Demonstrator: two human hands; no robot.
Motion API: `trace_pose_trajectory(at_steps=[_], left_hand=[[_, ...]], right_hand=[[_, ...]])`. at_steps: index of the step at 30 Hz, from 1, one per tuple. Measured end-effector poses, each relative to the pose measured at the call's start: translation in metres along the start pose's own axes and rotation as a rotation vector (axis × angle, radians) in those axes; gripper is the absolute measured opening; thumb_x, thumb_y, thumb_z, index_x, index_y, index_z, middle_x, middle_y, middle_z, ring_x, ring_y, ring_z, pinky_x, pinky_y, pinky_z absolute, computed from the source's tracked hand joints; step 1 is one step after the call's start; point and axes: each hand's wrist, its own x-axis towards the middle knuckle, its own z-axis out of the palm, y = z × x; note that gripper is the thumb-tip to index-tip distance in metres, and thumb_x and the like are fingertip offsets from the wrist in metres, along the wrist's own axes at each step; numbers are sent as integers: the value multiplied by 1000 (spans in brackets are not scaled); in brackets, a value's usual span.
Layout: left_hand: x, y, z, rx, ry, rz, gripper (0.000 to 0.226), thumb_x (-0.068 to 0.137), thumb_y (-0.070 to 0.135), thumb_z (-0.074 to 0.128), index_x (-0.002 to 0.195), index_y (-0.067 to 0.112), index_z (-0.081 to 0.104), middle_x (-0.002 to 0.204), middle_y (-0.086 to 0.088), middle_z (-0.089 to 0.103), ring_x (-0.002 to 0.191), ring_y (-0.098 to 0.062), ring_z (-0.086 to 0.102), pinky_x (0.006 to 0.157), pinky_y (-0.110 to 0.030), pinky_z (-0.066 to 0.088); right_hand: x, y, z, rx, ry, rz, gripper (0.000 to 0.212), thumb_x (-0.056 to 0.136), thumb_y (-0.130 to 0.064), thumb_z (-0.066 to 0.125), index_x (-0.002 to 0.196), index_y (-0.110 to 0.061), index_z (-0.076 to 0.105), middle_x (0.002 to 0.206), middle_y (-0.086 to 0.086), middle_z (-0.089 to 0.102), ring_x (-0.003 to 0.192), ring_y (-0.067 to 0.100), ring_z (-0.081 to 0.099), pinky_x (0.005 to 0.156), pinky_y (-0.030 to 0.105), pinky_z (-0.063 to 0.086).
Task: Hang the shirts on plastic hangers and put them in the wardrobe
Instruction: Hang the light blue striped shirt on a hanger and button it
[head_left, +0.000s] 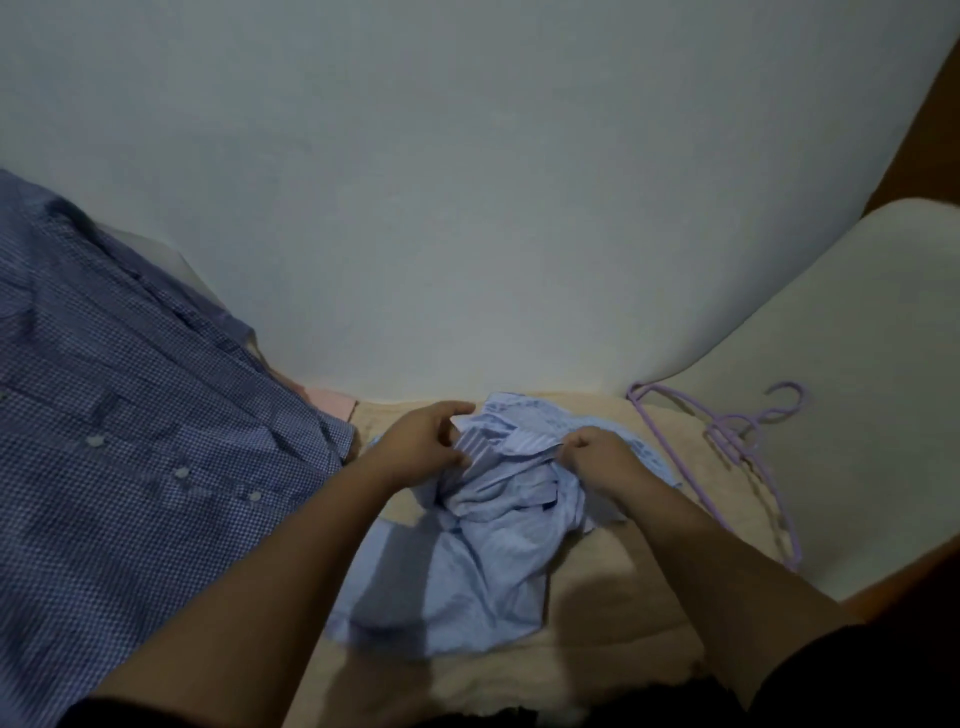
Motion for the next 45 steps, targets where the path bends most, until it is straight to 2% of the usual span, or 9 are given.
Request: trace_pose_trajectory(at_steps=[6,16,18,21,25,28,32,38,45], left_hand=[[-5,95,-46,-345,87,197,72,79,5,75,141,19,41,82,-1,66,80,-13,63,78,-23,47],[-28,202,-114,-610,-68,332,71,83,12,72,141,25,33,80,-5,68,86,-21,63,82,-38,47],[-30,203,-107,-447,-182,301,76,78,19,77,141,23,36,91,-18,68,87,-23,63,80,-39,49],[-31,203,-105,-447,-118,283,77,81,13,75,145,16,34,70,-5,62,76,-16,59,73,-30,46],[-45,230,-123,-604,90,436,57,85,6,69,133,21,43,71,-5,59,63,-9,57,59,-17,44],[-55,238,-124,-614,81,510,30,83,10,72,101,20,51,71,-4,57,61,-13,55,55,-23,43],[-60,215,-102,-370,-7,466,47,65,25,86,76,25,40,70,3,47,65,-13,43,53,-27,35],[-64,186,-81,9,-5,363,48,76,26,80,77,25,32,72,8,41,64,-10,35,56,-24,29],[-78,163,-107,-145,155,345,38,84,24,73,81,23,36,64,8,45,58,-9,36,57,-29,31]], right_hand=[[-42,-69,-57,366,-94,-364,28,79,1,68,85,-20,51,75,-6,59,77,11,54,76,29,45],[-113,-166,-169,188,174,-692,35,86,7,51,71,-24,54,65,16,56,61,18,46,60,29,35],[-125,-170,-194,185,248,-691,43,80,18,40,64,-18,58,64,9,60,58,13,54,62,27,40],[-138,-164,-220,93,224,-590,44,82,18,40,64,-13,65,72,5,65,68,13,58,66,21,45],[-151,-160,-230,58,71,-426,34,91,10,43,99,-4,72,95,-7,66,86,5,59,64,6,47],[-157,-169,-239,182,167,-449,42,88,17,36,115,1,65,108,5,64,84,6,59,63,6,49],[-159,-184,-250,169,333,-491,47,86,21,31,115,3,63,114,13,64,90,17,61,78,15,47],[-157,-176,-261,139,471,-432,52,86,21,24,116,2,63,121,15,60,103,25,56,91,26,44],[-171,-152,-280,278,469,-372,49,88,19,25,102,-2,68,112,16,60,87,28,59,74,34,53]])
